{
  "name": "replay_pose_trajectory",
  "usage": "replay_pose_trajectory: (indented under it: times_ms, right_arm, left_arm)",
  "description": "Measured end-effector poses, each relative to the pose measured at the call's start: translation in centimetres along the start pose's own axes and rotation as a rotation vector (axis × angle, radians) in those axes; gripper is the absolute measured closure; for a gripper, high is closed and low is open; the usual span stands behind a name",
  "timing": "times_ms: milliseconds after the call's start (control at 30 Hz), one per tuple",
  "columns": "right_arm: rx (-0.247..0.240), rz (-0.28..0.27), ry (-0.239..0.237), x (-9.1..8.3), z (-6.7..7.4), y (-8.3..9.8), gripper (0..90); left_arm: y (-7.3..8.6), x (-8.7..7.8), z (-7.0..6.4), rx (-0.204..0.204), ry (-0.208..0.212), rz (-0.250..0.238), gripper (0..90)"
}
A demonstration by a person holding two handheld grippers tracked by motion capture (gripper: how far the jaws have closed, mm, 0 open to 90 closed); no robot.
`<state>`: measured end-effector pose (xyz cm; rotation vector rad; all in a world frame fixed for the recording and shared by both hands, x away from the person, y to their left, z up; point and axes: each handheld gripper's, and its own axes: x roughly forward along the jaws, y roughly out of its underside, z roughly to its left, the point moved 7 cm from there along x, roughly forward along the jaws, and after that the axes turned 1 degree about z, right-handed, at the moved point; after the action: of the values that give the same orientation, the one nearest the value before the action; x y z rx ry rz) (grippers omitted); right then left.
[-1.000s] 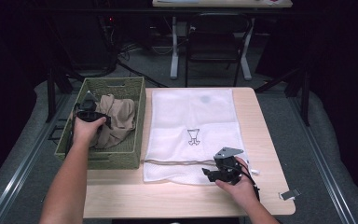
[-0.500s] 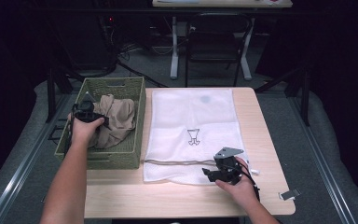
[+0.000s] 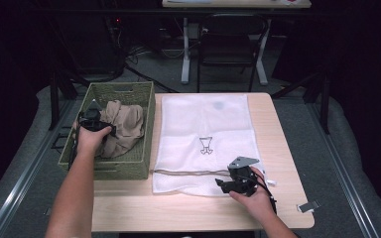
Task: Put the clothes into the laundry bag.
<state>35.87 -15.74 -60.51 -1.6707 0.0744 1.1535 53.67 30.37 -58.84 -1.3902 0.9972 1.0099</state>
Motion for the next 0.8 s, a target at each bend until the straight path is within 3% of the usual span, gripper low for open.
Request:
replay_pose_trajectory:
  times_ms: [700, 800]
  right_arm:
    - [0.002, 0.002, 0.001, 0.1, 0.1, 0.0, 32.8]
    - [0.0, 0.001, 0.0, 0.1, 0.1, 0.0, 32.8]
  left_arm:
    - [0.3, 1.4, 0.0, -0.032, 0.086, 0.035, 7.6]
    - [0.3, 1.5, -0.2, -0.019, 0.087, 0.04, 7.7]
